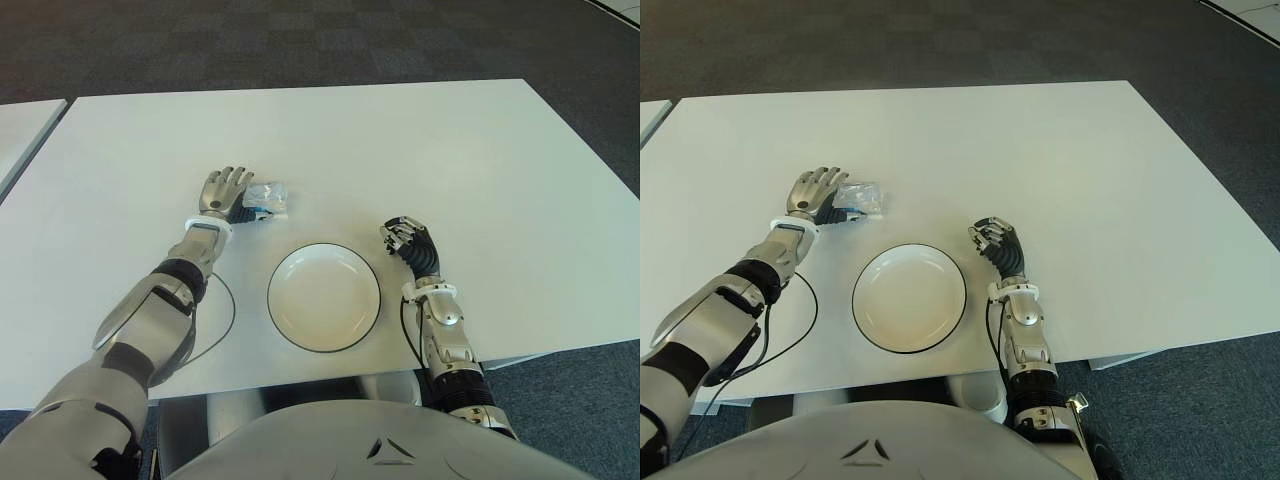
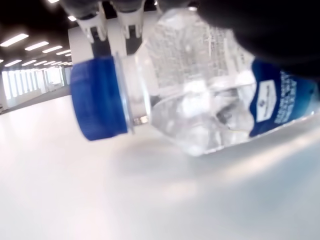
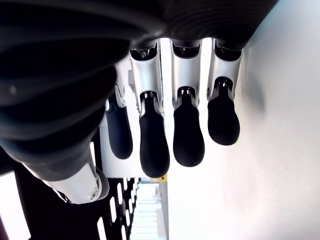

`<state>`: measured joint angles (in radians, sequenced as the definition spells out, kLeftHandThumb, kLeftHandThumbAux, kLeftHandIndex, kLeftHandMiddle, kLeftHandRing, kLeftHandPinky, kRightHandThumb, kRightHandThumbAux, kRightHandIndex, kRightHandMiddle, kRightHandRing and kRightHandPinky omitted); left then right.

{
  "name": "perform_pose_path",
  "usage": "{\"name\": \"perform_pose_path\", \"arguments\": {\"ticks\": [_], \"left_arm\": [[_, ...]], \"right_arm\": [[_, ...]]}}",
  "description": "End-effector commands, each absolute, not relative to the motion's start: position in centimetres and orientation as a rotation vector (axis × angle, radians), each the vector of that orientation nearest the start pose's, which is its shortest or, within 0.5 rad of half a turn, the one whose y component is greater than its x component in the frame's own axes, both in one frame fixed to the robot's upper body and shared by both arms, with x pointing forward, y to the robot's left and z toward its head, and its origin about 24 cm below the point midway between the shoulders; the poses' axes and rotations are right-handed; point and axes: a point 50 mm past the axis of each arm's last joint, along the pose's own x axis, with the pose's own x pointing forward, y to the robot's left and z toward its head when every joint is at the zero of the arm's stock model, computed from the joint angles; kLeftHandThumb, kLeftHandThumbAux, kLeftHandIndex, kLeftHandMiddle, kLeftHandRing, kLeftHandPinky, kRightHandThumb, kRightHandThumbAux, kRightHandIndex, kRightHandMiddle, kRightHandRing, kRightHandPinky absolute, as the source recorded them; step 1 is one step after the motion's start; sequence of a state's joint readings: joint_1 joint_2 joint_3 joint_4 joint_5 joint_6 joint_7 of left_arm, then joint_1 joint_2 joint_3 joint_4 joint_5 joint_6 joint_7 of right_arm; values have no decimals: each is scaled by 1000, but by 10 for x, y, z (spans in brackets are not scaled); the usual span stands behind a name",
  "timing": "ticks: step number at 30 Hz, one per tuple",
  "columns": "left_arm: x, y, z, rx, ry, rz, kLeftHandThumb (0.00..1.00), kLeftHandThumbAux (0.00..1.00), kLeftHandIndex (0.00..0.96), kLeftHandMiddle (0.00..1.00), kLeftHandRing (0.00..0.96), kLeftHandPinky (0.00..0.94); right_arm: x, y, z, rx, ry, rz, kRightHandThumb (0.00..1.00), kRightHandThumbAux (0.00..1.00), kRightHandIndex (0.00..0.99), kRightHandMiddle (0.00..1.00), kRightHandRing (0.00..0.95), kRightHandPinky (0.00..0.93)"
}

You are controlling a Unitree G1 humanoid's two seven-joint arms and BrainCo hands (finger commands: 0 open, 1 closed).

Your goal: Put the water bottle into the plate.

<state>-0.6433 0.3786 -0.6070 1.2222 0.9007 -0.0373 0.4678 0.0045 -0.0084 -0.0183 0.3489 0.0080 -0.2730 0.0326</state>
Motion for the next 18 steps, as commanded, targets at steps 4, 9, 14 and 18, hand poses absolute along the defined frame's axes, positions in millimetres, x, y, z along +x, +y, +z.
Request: {"name": "perform_pose_path", "arguments": {"ticks": [4,9,14,18], "left_arm": [[295,216,-52,1702,298,-317,657,447,139,247,272,328],[297,217,-49,1664,307,-273,712,499,351,436,450,483],[296,217,-50,1604,311,-236,823,646,379,526,616,632],[293,218,-52,1544,327,-215,843,659,395,544,701,745]], "right_arm": [[232,-156,-25,11,155,-20,707,728,436,668,670,676],[231,-157,-24,15,160,-28,707,728,436,661,663,668],[231,-158,-24,17,158,-29,707,728,437,660,664,676],[231,-159,-24,19,156,-29,707,727,437,663,668,684]]}}
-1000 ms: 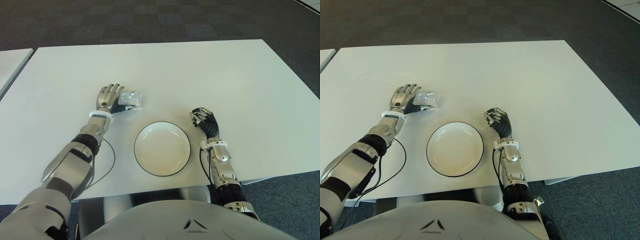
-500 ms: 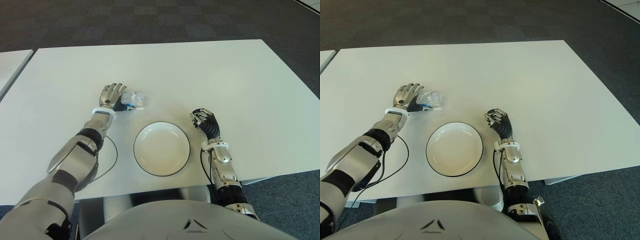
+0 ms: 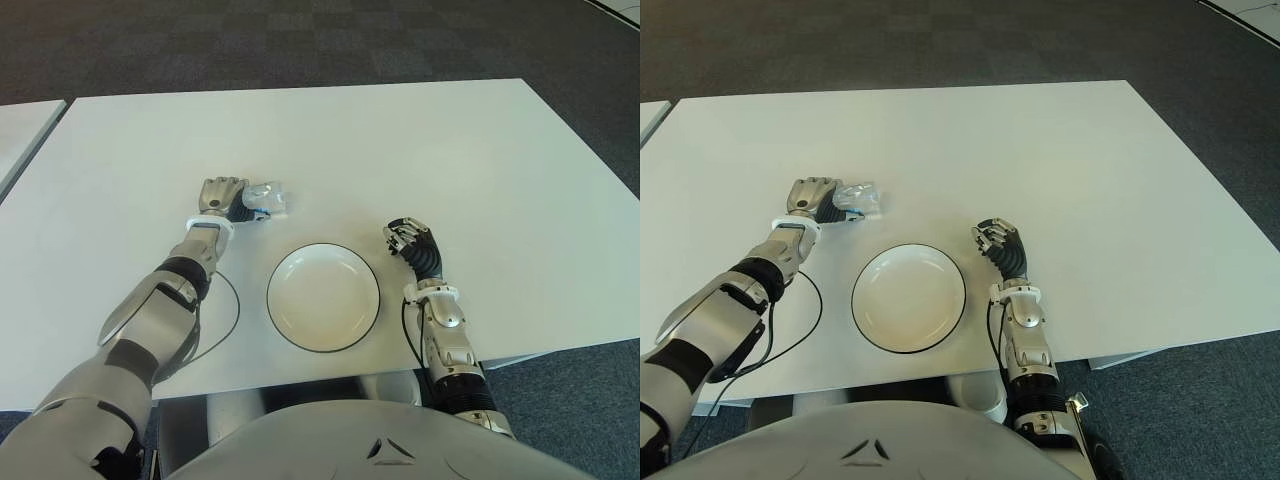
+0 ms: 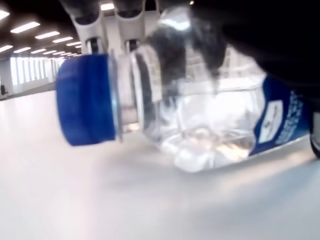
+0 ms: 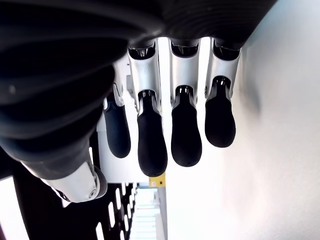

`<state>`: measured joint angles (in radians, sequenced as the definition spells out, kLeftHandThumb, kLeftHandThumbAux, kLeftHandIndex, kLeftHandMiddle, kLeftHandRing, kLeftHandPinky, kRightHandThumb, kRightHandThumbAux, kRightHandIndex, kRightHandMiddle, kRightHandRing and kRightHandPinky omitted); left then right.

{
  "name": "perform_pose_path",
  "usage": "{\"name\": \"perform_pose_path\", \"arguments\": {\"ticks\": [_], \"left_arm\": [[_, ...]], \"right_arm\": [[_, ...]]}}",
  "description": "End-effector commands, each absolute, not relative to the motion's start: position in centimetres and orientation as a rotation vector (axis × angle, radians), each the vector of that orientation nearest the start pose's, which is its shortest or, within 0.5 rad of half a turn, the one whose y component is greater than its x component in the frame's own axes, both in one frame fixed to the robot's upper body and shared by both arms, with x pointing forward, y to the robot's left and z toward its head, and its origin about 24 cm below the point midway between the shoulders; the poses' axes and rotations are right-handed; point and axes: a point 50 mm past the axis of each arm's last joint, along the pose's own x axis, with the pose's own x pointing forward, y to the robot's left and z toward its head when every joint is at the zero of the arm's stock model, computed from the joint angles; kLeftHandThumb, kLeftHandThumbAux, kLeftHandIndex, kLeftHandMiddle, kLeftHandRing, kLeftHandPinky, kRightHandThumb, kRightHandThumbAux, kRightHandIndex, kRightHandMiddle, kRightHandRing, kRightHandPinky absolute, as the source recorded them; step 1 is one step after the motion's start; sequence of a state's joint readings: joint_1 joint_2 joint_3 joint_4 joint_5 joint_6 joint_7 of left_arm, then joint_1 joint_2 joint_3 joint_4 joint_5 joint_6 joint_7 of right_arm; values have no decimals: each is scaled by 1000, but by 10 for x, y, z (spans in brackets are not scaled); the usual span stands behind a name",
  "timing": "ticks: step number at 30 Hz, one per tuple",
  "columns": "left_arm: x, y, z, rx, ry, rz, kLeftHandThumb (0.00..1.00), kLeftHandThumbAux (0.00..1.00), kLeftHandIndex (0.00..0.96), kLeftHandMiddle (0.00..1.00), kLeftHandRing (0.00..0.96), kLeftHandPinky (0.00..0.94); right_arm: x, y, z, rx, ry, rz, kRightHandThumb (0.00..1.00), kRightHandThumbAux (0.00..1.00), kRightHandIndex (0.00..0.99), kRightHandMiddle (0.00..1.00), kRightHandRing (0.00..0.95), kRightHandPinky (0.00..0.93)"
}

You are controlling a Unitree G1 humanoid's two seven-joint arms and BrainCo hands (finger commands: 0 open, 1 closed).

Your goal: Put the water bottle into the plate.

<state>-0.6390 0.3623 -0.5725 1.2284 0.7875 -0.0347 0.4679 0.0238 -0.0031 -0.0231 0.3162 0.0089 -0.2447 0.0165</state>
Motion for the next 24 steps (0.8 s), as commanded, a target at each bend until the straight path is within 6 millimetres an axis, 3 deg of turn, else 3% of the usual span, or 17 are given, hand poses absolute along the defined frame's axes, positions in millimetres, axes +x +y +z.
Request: {"name": "perform_pose_path", "arguments": {"ticks": [1,9,24], "left_arm": [[292,218,-52,1532,332,-209,846,660,398,543,721,768],[289,221,-55,1410,380,-153,851,667,399,542,802,834],[287,225,-54,1287,383,-105,851,670,395,543,853,838]], "right_arm": [[231,-159,-24,20,156,-29,707,727,437,664,669,685],[231,-160,-25,22,156,-29,707,727,437,664,669,681],[234,-160,-26,35,160,-31,707,727,436,664,665,680]]}}
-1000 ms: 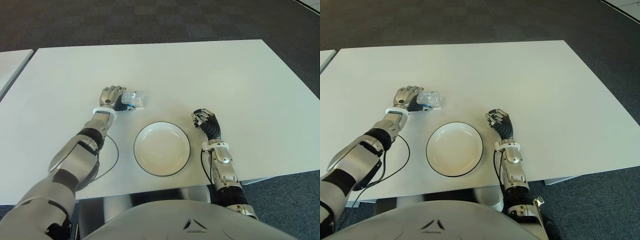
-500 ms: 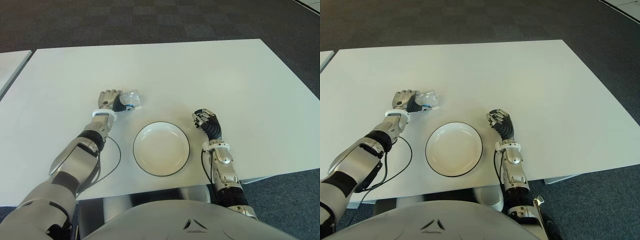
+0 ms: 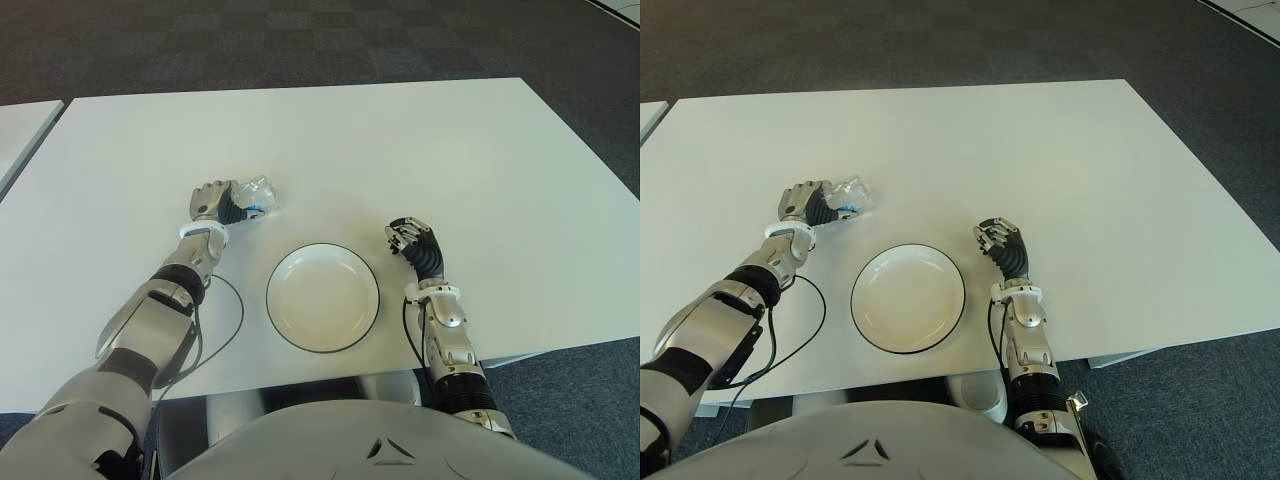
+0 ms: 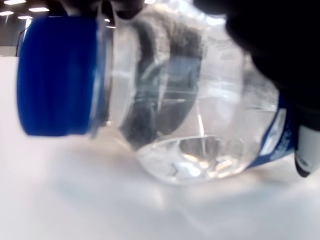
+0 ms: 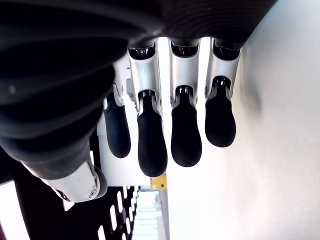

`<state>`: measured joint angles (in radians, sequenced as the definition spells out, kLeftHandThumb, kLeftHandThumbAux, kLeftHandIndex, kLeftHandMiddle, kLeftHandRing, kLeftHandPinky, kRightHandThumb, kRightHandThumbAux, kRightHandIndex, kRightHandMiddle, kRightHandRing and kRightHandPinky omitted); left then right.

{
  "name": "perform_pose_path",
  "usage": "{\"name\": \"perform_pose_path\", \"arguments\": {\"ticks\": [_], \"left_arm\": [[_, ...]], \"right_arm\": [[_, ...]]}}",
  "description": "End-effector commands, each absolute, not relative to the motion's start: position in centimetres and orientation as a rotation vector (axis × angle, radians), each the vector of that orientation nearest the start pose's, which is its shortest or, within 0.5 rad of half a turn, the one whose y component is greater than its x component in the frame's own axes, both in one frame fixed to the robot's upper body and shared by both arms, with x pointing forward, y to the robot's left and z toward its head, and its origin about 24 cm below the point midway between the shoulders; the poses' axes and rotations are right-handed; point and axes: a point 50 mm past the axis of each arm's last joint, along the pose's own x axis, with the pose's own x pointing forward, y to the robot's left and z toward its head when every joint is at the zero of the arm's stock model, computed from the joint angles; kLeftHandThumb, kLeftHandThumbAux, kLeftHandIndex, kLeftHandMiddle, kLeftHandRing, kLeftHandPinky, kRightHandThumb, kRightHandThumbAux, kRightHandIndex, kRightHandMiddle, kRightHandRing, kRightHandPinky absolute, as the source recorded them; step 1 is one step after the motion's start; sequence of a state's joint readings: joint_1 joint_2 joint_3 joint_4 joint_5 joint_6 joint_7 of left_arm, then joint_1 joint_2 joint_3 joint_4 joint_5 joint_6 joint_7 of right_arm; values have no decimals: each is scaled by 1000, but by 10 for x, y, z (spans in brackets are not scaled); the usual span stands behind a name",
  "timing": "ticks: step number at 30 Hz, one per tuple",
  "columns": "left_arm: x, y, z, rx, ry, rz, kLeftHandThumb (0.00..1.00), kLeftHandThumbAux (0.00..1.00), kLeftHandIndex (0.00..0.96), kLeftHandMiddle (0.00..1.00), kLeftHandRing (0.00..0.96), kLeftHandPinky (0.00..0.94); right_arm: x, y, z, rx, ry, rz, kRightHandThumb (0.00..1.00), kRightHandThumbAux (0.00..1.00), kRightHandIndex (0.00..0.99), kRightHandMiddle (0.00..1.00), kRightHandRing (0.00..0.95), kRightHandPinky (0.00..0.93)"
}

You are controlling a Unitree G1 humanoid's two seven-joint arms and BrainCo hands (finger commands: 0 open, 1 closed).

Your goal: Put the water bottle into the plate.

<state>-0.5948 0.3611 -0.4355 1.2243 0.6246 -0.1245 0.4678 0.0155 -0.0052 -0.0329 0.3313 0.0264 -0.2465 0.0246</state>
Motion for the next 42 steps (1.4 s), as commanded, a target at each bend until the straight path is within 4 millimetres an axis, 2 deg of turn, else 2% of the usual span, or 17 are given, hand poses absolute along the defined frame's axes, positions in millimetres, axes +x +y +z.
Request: {"name": "perform_pose_path", "arguments": {"ticks": [1,13,22,33,42], "left_arm": [[287,226,-54,1283,386,-104,851,670,395,543,853,837],[289,229,-52,1219,413,-74,852,669,395,541,854,831],[295,232,-42,1113,363,-9,852,669,394,539,854,824],[304,227,-10,965,167,55,850,671,392,531,843,795],[294,220,22,889,-38,77,850,671,394,525,829,744]], "right_arm": [[234,-160,-26,35,160,-30,707,727,437,666,667,682],[237,-160,-26,43,149,-20,707,727,437,669,665,668],[239,-160,-27,57,127,-26,707,726,437,670,665,677],[240,-157,-27,43,135,-34,707,726,437,669,666,677],[240,-156,-26,44,144,-24,707,726,437,667,661,663]]}}
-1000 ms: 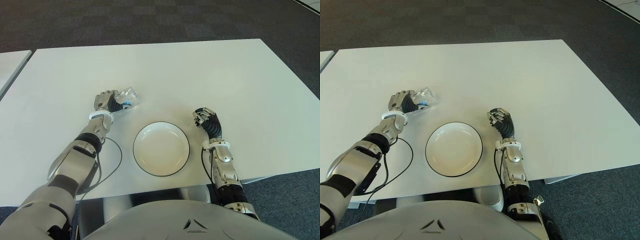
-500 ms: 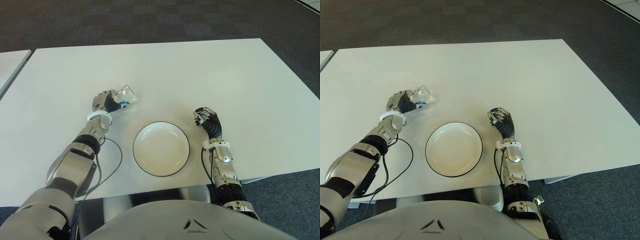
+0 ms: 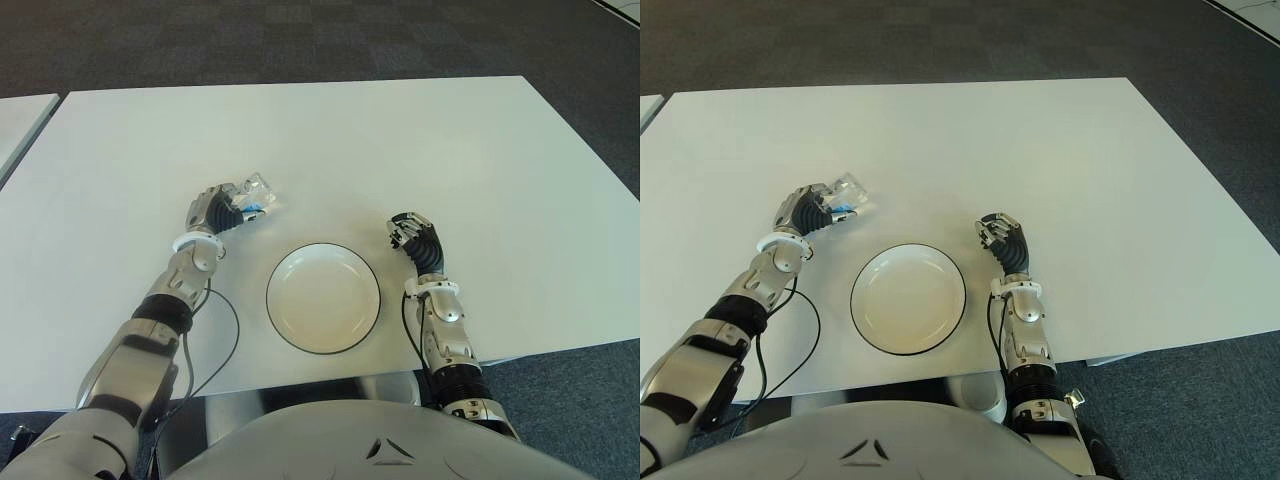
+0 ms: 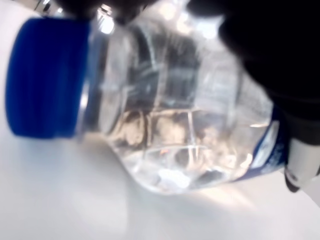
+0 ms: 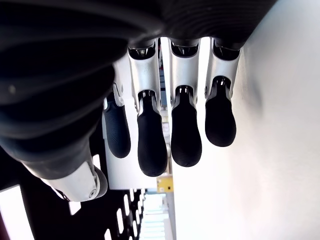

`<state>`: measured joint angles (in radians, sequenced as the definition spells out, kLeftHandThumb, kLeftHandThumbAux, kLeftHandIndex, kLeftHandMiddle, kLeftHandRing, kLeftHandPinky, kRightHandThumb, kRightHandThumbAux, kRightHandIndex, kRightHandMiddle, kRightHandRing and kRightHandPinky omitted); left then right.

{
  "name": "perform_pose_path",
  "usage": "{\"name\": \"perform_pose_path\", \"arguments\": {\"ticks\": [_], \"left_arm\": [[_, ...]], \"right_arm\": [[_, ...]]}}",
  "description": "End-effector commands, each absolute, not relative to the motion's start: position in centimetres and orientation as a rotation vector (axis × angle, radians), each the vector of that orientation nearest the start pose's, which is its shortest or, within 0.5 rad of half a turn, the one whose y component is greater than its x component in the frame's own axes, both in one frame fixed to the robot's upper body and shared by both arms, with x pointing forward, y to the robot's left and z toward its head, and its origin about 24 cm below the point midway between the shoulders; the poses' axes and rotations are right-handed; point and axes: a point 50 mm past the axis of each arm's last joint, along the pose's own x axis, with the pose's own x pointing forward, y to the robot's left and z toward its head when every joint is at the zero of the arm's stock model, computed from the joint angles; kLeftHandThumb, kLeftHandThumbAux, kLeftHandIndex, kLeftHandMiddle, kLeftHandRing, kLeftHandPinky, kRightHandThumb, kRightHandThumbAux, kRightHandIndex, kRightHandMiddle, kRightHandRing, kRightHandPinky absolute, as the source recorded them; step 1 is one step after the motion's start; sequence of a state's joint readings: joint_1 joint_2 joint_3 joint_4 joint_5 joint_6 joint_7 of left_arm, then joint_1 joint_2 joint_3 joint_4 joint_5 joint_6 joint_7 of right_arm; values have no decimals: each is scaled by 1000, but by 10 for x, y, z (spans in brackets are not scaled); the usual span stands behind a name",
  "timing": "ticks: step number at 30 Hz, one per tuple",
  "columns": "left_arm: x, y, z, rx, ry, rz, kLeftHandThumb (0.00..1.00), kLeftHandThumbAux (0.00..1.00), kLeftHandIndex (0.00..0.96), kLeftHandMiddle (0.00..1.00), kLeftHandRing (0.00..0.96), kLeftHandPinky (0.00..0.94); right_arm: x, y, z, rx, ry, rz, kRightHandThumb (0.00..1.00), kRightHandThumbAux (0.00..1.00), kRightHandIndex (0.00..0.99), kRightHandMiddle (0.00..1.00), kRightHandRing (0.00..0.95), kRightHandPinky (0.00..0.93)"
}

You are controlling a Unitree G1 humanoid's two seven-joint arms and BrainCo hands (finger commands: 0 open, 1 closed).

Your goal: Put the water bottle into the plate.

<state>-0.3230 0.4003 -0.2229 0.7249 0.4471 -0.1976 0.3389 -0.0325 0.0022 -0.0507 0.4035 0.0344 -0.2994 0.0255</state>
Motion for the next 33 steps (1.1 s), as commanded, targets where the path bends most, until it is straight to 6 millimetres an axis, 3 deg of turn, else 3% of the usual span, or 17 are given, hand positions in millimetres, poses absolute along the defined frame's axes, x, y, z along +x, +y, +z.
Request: {"name": "perform_pose_path", "arguments": {"ticks": [1,12,22,33], "left_arm": [[293,218,26,884,-65,78,850,671,394,525,828,744],[279,205,50,812,-192,67,849,671,393,524,837,774],[247,185,86,708,-341,0,848,672,392,526,856,800],[230,168,102,698,-431,-19,851,669,397,531,869,822]], "right_arm": [[240,-156,-26,44,141,-22,707,726,437,667,661,663],[240,-157,-25,43,131,-18,707,726,437,665,661,673],[239,-159,-25,40,143,-32,707,727,437,666,668,678],[239,-160,-26,40,142,-35,708,726,437,665,666,678]]}}
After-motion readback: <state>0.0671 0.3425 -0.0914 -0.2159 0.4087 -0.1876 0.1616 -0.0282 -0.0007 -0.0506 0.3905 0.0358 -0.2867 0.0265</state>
